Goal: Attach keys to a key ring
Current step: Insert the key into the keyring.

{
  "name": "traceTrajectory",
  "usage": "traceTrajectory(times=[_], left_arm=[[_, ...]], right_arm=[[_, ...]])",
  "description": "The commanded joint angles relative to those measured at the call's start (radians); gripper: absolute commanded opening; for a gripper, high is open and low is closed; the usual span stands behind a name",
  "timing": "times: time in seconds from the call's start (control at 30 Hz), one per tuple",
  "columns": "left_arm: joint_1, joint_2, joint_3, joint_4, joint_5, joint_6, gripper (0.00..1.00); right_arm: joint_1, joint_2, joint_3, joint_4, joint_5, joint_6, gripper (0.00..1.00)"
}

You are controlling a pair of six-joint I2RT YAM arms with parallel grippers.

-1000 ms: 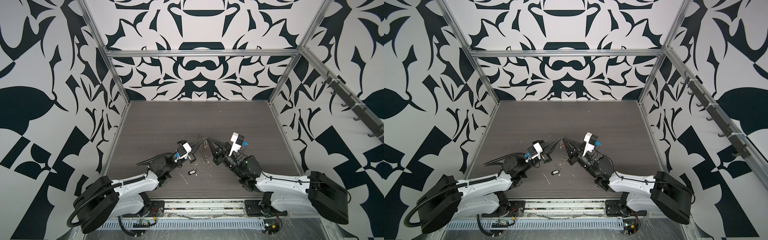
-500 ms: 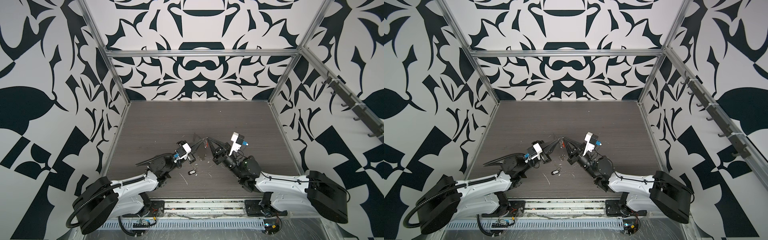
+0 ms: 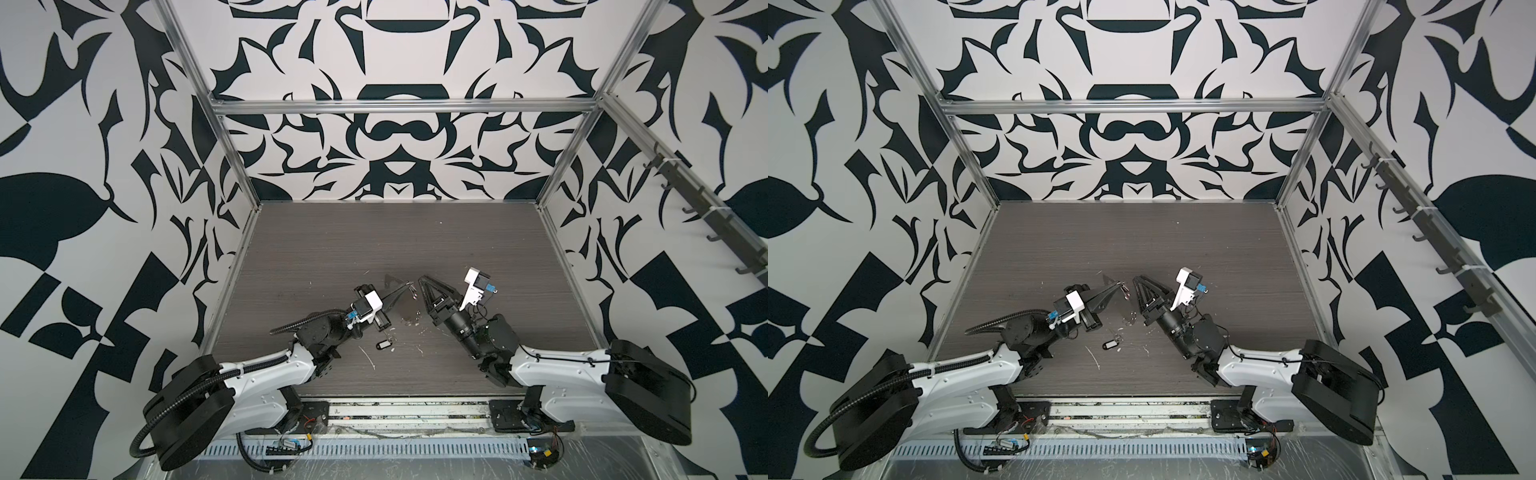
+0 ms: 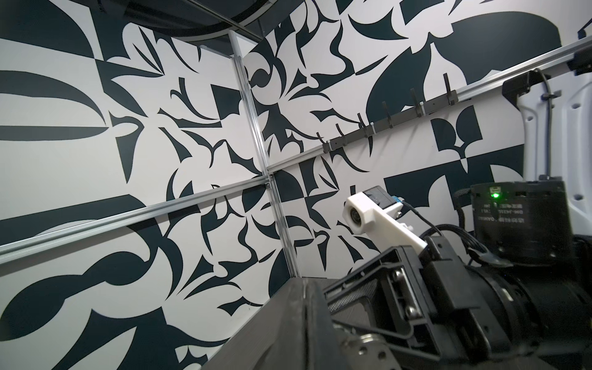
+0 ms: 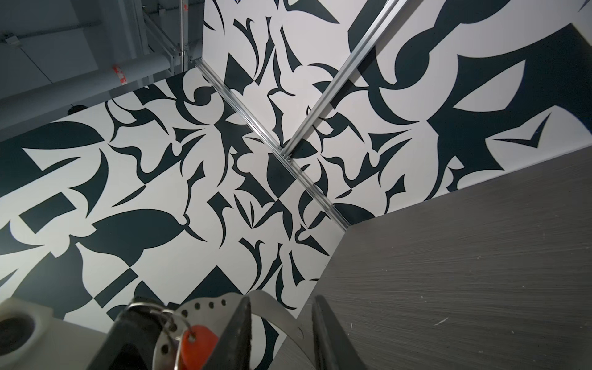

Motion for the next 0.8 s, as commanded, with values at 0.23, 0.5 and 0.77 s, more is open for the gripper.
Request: traceTrajectory(times=[0.23,0.5,0.77], left_arm=[[-0.002,-0.002,0.012,0.073,0.000,-0.015,0.00],[0.002,0.021,0.030,0.071,0.023,-0.044,0.00],[0.002,0.068,0.060,0.071,0.159,-0.065,0.00]], right_arm=[[-0.001,-0.284,-0.014,-0.310,-0.079,-0.448,0.43],[-0.001,-0.368,0.013,-0.509,-0.209,-0.681,0.46],[-0.001,-0.333,0.027,-0.514,-0.277,-0.681,0.45]])
